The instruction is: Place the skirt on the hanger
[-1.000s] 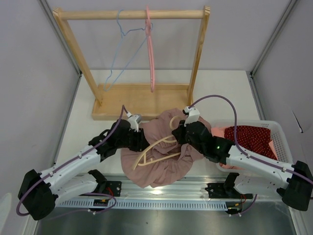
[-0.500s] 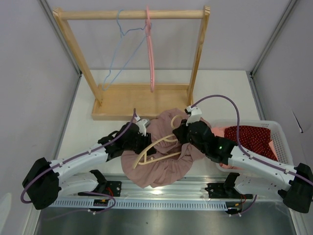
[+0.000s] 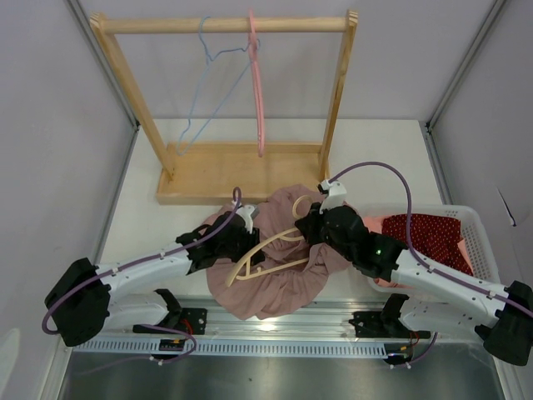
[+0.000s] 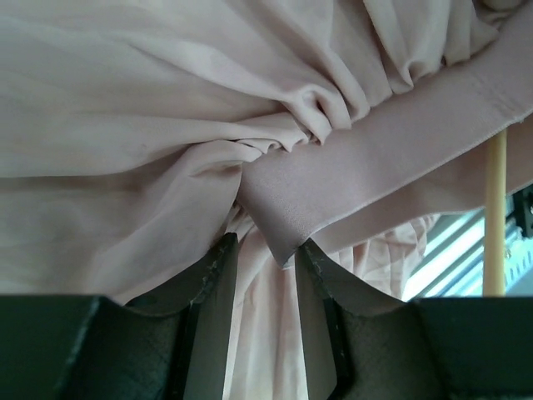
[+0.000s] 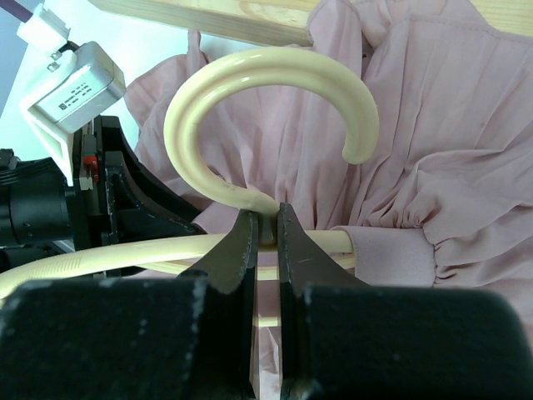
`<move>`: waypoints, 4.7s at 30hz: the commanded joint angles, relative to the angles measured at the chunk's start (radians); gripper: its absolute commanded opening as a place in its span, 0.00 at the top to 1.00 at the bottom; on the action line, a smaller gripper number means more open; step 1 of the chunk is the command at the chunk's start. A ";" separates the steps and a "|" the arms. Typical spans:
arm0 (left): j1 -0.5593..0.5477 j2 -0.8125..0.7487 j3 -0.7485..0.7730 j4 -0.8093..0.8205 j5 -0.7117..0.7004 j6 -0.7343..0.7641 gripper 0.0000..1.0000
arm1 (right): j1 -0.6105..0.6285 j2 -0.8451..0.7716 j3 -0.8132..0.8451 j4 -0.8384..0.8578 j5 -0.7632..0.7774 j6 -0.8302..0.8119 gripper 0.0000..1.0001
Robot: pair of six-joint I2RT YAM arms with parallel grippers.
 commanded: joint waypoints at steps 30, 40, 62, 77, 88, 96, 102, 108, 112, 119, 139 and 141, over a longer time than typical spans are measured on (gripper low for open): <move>0.062 -0.083 0.084 -0.109 -0.099 -0.067 1.00 | -0.041 0.015 0.000 0.126 0.173 -0.076 1.00; 0.160 -0.192 0.065 -0.222 0.012 -0.058 1.00 | -0.097 0.125 -0.007 0.254 0.321 -0.113 1.00; 0.223 -0.386 0.144 -0.443 0.020 -0.041 1.00 | -0.107 0.170 -0.066 0.344 0.537 -0.177 1.00; 0.223 -0.421 0.219 -0.521 0.028 -0.024 1.00 | -0.005 0.213 -0.066 0.419 0.726 -0.262 1.00; 0.221 -0.283 0.433 -0.432 0.058 -0.008 1.00 | 0.202 0.222 -0.060 0.489 0.805 -0.354 1.00; 0.131 -0.157 0.503 -0.360 0.075 -0.014 1.00 | 0.278 0.248 0.029 0.432 0.778 -0.352 1.00; 0.074 -0.120 0.557 -0.357 0.074 -0.011 1.00 | 0.308 0.230 0.143 0.366 0.735 -0.354 1.00; 0.034 -0.110 0.580 -0.356 0.058 -0.001 1.00 | 0.311 0.271 0.233 0.265 0.675 -0.305 1.00; 0.028 -0.084 0.608 -0.394 0.035 0.045 1.00 | 0.345 0.265 0.235 0.229 0.663 -0.253 1.00; 0.026 -0.097 0.667 -0.434 0.044 0.080 1.00 | 0.362 0.180 0.304 0.215 0.635 -0.289 1.00; 0.020 -0.099 0.654 -0.472 0.049 0.238 0.46 | 0.351 0.203 0.372 0.125 0.583 -0.217 1.00; 0.020 -0.114 0.651 -0.462 0.052 0.252 0.40 | 0.345 0.199 0.372 0.114 0.581 -0.214 1.00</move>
